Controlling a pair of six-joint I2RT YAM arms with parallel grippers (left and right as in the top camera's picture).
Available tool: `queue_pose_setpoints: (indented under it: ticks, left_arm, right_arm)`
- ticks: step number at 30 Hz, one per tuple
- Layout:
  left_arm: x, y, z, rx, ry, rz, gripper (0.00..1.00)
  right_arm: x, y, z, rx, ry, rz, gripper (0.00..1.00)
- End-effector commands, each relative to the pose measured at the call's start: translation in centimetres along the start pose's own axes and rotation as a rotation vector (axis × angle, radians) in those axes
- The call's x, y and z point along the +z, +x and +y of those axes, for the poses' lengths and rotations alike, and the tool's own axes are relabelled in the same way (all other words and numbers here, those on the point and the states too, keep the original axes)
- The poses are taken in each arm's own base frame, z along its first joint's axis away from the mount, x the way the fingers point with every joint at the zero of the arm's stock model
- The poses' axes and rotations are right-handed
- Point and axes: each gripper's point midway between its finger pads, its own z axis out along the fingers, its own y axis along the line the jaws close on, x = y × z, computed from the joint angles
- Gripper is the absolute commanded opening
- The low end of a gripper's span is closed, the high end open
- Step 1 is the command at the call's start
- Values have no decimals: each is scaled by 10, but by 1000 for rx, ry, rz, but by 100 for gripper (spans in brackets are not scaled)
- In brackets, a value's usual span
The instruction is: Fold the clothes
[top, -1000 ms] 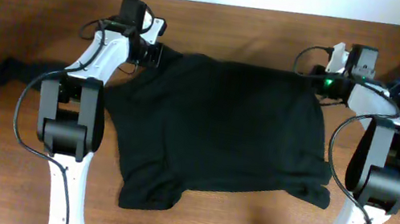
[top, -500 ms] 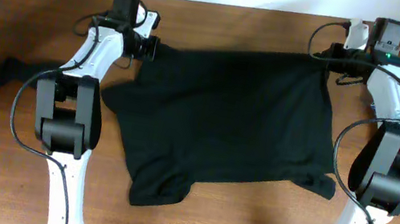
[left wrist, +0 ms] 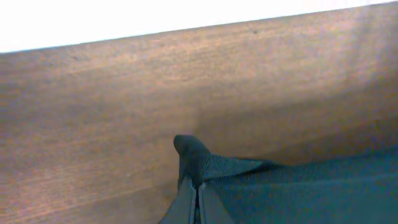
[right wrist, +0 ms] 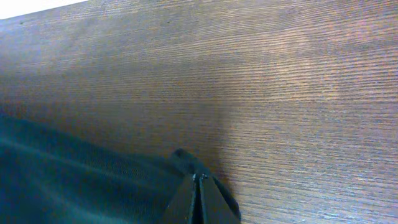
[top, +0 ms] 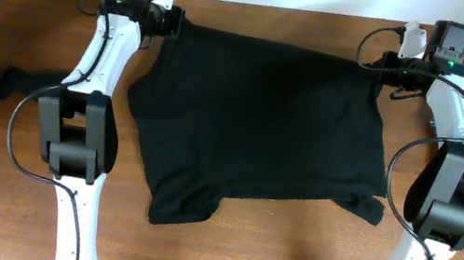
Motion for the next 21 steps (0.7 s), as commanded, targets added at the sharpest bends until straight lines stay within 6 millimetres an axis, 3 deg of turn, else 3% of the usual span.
queue_pose_setpoints:
  ticks: [1, 8, 9, 10, 11, 12, 13, 14, 21]
  left_arm:
    - [-7, -20, 14, 8, -49, -59, 1]
    - [-11, -31, 30, 12, -143, -94, 2]
    - [-11, -30, 35, 10, -172, -93, 18]
    - [-12, -30, 38, 9, -191, -91, 47]
    - [-12, -29, 41, 8, -209, -86, 71]
    - [-12, -28, 43, 6, -218, -81, 99]
    - [-13, -27, 43, 6, -221, -76, 99]
    - [-15, -26, 42, 5, -220, -72, 99]
    - [-46, -28, 35, 1, -220, -35, 99]
  right_arm:
    - [-5, -9, -8, -17, 38, -22, 4]
    - [-6, -9, -17, -17, 92, -19, 4]
    - [-6, -10, -18, -18, 94, -21, 4]
    - [-6, -10, -18, -18, 94, -23, 7]
    - [-6, -10, -18, -18, 94, -23, 31]
    - [-6, -10, -18, -18, 94, -23, 63]
    - [-6, -10, -18, -18, 94, -22, 94]
    - [-6, -9, -18, -17, 94, -20, 99]
    - [-20, -15, -18, 25, 96, -35, 99]
